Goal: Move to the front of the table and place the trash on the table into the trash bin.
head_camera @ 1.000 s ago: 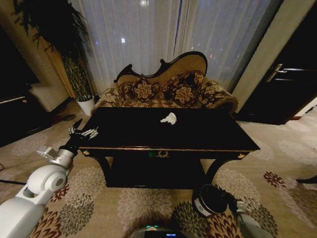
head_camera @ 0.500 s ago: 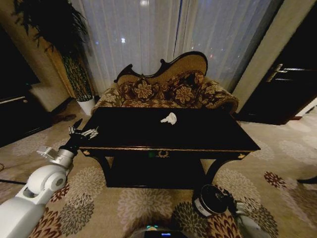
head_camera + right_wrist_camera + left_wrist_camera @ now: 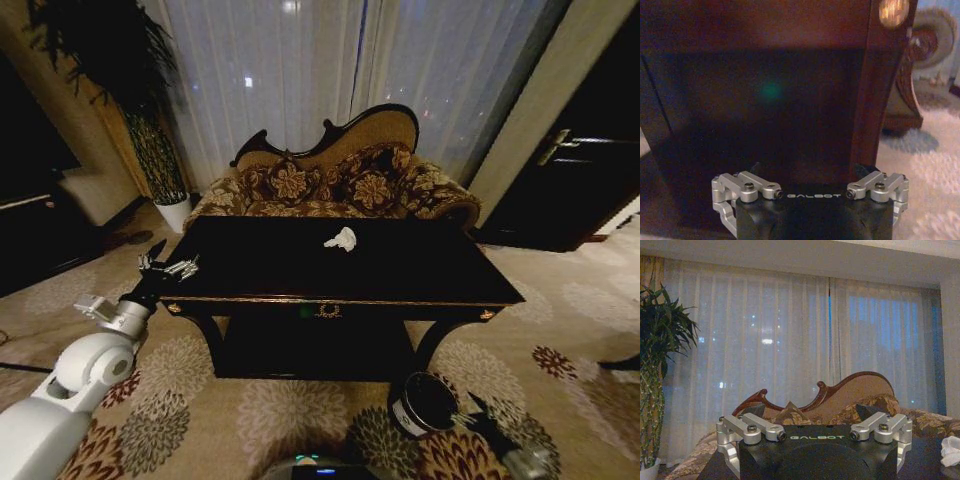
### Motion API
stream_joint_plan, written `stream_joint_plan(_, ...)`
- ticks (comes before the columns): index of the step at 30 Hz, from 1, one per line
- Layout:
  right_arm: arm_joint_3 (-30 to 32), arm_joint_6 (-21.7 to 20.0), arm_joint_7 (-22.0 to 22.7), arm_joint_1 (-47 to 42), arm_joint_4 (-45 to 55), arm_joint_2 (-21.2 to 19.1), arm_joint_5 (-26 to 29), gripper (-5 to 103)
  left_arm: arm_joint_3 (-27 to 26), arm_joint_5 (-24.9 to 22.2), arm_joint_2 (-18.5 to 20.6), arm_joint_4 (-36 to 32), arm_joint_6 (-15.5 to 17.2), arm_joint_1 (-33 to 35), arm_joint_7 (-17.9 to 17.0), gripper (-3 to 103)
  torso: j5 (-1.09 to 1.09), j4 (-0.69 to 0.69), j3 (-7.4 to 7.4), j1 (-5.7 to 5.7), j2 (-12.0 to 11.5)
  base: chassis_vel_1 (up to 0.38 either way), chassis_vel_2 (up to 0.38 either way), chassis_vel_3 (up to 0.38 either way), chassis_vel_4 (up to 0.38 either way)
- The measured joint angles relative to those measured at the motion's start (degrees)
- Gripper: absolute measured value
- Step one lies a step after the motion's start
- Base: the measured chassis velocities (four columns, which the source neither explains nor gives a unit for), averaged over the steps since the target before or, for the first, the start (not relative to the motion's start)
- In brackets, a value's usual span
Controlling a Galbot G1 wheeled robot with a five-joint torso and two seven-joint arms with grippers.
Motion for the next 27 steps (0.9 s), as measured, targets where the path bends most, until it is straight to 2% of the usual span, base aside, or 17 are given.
stream_joint_plan(7,5.81,0.02,0.09,-8.0,11.24,0.78,3.61,100,0.0,0.0,0.0,0.0,0.0,0.0,0.0,100,0.0,0.01,0.0,0.01,0.0,0.0,0.0,0.0,0.0)
stream_joint_plan(17,11.96,-1.61,0.4,-14.23,25.95,1.75,9.17,100,0.0,0.0,0.0,0.0,0.0,0.0,0.0,100,0.0,0.01,0.0,0.0,-0.01,0.0,0.0,0.0,0.0)
stream_joint_plan(27,15.67,-2.64,1.29,-16.41,31.65,-0.82,11.69,100,0.0,0.0,0.0,0.0,0.0,0.0,0.0,100,0.01,0.0,0.0,0.0,-0.01,0.0,0.0,0.0,0.0)
